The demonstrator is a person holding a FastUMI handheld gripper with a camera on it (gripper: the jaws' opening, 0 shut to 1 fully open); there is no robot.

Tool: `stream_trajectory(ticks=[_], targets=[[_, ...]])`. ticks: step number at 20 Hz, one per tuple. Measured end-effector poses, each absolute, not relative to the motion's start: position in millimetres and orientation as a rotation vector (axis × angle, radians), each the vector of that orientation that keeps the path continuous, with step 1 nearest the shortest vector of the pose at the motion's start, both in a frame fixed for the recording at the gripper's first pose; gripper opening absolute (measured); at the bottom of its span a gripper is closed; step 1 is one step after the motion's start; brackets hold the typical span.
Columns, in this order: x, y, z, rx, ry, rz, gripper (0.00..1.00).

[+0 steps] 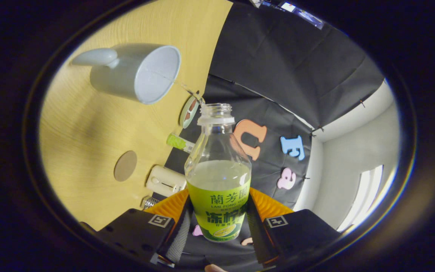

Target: Take the bottle from table, then pour the juice into the cup, finally place the bottle on the coaster

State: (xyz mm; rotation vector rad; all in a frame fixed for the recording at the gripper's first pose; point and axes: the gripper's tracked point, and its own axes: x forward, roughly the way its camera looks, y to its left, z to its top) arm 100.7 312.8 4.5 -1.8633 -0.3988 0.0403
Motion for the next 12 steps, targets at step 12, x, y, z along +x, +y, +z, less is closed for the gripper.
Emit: stream_trajectory(ticks=[12], targets=[[94.9, 316.0, 4.2, -1.909, -0.41, 0.037, 0.76]])
